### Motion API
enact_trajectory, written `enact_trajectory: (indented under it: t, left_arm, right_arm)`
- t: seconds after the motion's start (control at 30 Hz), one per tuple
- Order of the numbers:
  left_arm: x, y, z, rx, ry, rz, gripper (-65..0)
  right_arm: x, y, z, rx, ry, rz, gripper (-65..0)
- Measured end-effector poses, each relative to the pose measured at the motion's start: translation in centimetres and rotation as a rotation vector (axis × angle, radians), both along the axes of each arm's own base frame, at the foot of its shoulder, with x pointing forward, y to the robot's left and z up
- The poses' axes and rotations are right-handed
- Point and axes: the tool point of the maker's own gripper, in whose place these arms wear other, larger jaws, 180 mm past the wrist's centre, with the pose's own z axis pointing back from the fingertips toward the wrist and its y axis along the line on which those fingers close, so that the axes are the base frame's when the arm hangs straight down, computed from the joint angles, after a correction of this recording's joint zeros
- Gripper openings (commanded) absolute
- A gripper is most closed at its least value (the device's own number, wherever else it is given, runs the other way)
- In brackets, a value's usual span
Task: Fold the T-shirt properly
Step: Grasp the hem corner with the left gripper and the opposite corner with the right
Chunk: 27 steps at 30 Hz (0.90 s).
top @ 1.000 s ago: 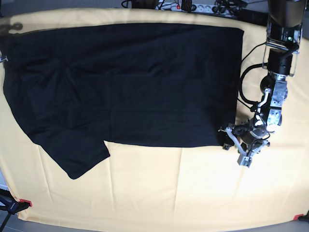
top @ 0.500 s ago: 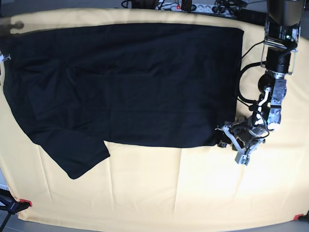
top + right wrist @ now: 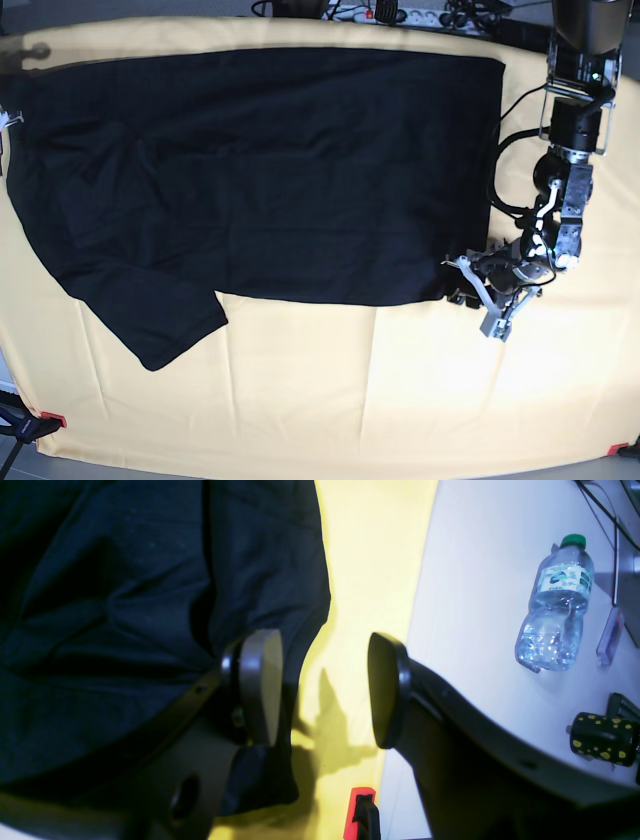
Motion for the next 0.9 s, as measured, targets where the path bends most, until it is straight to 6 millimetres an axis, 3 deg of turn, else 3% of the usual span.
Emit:
enact_trajectory:
  t: [0.07, 0.1, 0.23, 0.37, 0.47, 0.53, 0.63, 0.77, 0.9]
  left_arm:
    - [0.0, 0.0, 0.0, 0.0, 0.001, -0.003, -63.4]
    - [0.0, 0.0, 0.0, 0.0, 0.001, -0.003, -65.0]
    - [0.0, -0.1, 0.0, 0.0, 0.001, -0.003, -65.0]
    - [0.0, 0.0, 0.0, 0.0, 0.002, -0.003, -65.0]
    - [-0.1, 0.0, -0.1, 0.006, 0.012, -0.004, -65.0]
    - [-0.1, 0.0, -0.1, 0.005, 0.014, -0.004, -65.0]
    - [-0.1, -0.1, -0.1, 0.005, 0.014, -0.005, -65.0]
    - [-0.1, -0.1, -0.1, 0.006, 0.017, -0.005, -65.0]
    - [-0.1, -0.1, -0.1, 0.008, 0.017, -0.005, -65.0]
  right_arm:
    - [0.0, 0.0, 0.0, 0.0, 0.0, 0.0, -34.8]
    - [0.0, 0.0, 0.0, 0.0, 0.0, 0.0, -34.8]
    - [0.7, 0.0, 0.6, 0.002, -0.029, 0.001, -34.8]
    - [2.6, 0.1, 2.4, 0.003, -0.113, 0.002, -34.7]
    - [4.1, 1.0, 3.9, 0.049, -0.201, 0.032, -26.8]
    - [5.0, 1.9, 3.9, 0.103, -0.219, 0.082, -22.9]
    - [7.0, 1.6, 2.4, 0.175, -0.23, 0.08, -22.8]
    - [10.1, 0.6, -1.9, 0.304, -0.181, 0.018, -22.7]
    - [13.6, 1.1, -5.7, 0.484, -0.132, -0.021, -22.7]
